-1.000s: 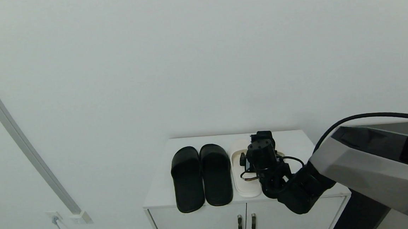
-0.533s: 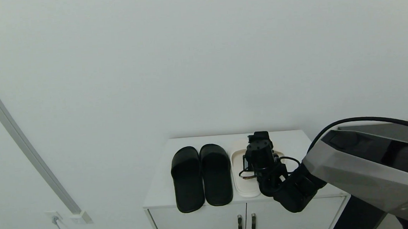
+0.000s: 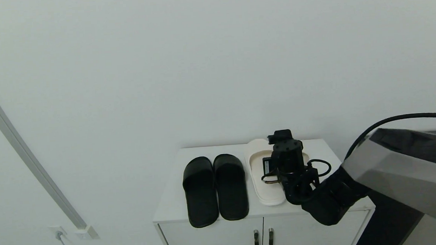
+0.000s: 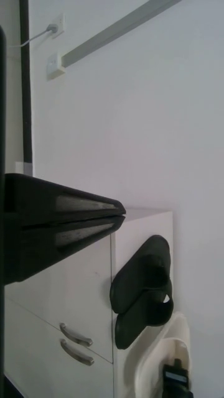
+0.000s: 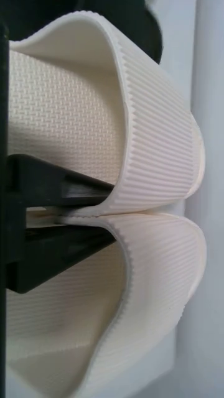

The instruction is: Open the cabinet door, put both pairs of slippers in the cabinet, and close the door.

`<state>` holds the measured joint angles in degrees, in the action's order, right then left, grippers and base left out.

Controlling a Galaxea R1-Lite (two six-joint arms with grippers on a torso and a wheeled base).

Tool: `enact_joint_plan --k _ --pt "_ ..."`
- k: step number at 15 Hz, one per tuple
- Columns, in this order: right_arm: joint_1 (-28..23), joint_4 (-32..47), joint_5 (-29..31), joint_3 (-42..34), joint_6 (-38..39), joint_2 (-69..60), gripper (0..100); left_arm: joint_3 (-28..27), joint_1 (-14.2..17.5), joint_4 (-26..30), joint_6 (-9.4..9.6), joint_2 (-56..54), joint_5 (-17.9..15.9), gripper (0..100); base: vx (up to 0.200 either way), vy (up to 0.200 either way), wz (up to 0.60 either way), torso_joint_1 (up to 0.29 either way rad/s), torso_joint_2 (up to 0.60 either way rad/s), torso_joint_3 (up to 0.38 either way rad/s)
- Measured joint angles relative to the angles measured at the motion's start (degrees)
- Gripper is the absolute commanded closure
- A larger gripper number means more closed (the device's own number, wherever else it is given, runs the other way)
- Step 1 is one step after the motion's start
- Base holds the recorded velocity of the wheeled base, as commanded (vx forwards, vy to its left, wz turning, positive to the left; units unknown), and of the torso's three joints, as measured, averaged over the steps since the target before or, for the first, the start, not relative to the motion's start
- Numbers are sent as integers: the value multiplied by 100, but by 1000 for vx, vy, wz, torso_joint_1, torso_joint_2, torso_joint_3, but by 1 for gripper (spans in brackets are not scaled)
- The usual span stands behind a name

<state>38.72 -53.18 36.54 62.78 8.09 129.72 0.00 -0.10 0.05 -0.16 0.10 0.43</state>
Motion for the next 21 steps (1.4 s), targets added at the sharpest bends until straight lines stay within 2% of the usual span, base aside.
enact_joint_plan --k 3,6,9,11,15,18,21 --pt "98 -69 -728 -802 -334 -924 100 0 2 0 6 0 0 100 0 0 0 0 0 0" --pt "221 5 -2077 -1775 -530 -1931 100 0 2 -2 6 0 0 100 0 0 0 0 0 0" --pt "369 396 -3282 -2472 -613 -2815 100 0 2 0 9 0 -2 100 0 0 0 0 0 0" --pt "522 649 -3834 -2761 -644 -3315 100 0 2 -2 9 0 -10 100 0 0 0 0 0 0" --pt "758 1246 -4078 -3078 -744 -4091 100 0 2 0 9 0 -18 100 0 0 0 0 0 0" --pt "794 1354 -4083 -3104 -777 -4318 100 0 2 0 9 0 -11 100 0 0 0 0 0 0" --pt "802 1354 -4080 -3117 -783 -4392 100 0 2 2 6 0 -13 100 -200 0 0 4 4 1"
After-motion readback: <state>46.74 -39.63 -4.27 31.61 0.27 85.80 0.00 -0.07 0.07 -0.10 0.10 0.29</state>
